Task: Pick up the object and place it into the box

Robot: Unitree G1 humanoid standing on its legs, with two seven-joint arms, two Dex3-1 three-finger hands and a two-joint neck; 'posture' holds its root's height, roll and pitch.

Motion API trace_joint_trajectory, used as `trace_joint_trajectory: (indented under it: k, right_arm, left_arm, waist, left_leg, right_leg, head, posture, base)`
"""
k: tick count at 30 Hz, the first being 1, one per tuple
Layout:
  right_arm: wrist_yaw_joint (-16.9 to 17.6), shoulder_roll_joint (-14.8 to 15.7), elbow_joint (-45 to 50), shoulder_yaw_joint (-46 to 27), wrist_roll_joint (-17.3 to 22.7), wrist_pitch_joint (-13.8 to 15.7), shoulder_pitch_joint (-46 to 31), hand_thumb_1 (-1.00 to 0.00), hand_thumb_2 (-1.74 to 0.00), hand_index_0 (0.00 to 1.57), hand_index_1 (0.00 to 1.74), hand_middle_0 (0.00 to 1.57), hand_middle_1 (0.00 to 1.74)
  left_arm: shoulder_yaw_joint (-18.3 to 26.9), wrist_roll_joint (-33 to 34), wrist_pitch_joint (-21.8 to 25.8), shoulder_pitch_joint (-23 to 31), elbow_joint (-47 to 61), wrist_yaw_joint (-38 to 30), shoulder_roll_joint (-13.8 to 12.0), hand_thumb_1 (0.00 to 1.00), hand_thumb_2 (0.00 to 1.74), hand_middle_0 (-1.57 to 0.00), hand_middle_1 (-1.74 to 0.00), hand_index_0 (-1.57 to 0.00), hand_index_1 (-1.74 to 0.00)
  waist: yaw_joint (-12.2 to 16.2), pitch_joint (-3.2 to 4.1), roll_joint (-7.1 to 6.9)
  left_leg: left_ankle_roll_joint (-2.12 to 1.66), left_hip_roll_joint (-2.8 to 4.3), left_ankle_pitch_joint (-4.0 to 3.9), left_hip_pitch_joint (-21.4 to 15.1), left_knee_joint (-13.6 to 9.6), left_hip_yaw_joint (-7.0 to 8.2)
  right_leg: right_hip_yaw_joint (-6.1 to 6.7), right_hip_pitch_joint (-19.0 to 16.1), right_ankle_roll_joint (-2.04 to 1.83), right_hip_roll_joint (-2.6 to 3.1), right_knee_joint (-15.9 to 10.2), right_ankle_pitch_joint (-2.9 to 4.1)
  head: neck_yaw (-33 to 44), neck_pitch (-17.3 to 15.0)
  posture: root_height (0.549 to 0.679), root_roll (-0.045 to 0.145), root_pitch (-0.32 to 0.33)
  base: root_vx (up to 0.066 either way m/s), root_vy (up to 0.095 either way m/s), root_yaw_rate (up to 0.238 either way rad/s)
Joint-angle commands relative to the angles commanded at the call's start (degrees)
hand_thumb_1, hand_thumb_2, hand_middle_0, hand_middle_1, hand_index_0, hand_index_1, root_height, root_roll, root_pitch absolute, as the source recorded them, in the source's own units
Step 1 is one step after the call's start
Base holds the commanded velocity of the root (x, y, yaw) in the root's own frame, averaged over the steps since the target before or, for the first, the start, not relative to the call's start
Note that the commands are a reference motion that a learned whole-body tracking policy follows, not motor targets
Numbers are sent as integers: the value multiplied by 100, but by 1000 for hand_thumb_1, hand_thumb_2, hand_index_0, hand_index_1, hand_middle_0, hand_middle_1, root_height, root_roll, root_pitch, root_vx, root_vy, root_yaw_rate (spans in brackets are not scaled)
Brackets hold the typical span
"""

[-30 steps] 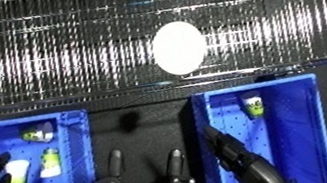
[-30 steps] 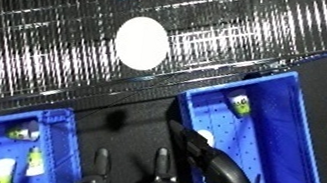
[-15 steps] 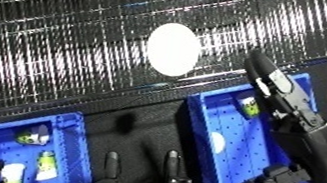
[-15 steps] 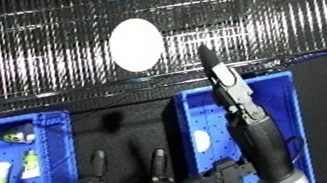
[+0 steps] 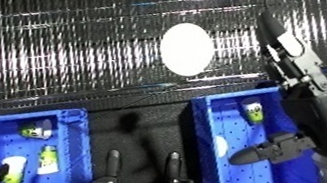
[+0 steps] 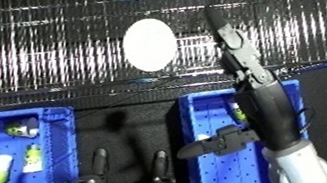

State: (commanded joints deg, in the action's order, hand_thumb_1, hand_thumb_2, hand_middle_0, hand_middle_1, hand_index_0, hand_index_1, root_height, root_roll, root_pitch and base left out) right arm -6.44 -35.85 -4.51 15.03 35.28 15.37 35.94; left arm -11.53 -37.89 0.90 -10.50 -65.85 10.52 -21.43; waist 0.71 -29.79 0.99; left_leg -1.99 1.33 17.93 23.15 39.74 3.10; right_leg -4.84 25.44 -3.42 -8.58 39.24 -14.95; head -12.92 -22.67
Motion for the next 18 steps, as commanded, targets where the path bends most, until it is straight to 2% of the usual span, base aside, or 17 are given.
trace_joint_trajectory:
  k: [6, 13, 18]
  right_arm:
    - [163, -43, -590, 190, 152, 67, 499, 0, 0, 0, 0, 0, 0]
    - [302, -142, -1152, 285, 233, 204, 929, 0, 0, 0, 0, 0, 0]
    - [317, -273, -1411, 313, 222, 197, 1135, 0, 0, 0, 0, 0, 0]
  left_arm:
    - [-134, 5, -79, 55, 101, -16, -7, 0, 0, 0, 0, 0, 0]
    - [-279, -106, -147, 154, 334, -72, -3, 0, 0, 0, 0, 0, 0]
    - [-356, -142, -197, 243, 484, -90, -11, 0, 0, 0, 0, 0, 0]
  waist:
    - [-113, 0, 108]
    - [-201, 0, 220]
    - [-242, 0, 295]
  left_leg:
    - [30, -60, 71, 247, 216, -6]
    - [76, -120, 173, 576, 512, -31]
    - [113, -145, 233, 761, 641, -24]
  right_leg:
    - [-17, 245, 43, -46, 221, -49]
    - [-12, 584, 94, -65, 538, -127]
    - [-2, 804, 124, -71, 721, -174]
  head:
    - [-306, 63]
    - [-643, 256]
    - [-781, 449]
  posture:
    - [642, 74, 38]
    - [635, 76, 59]
    - [630, 77, 74]
  base:
    - [42, 18, 76]
    - [35, 14, 53]
    - [24, 9, 21]
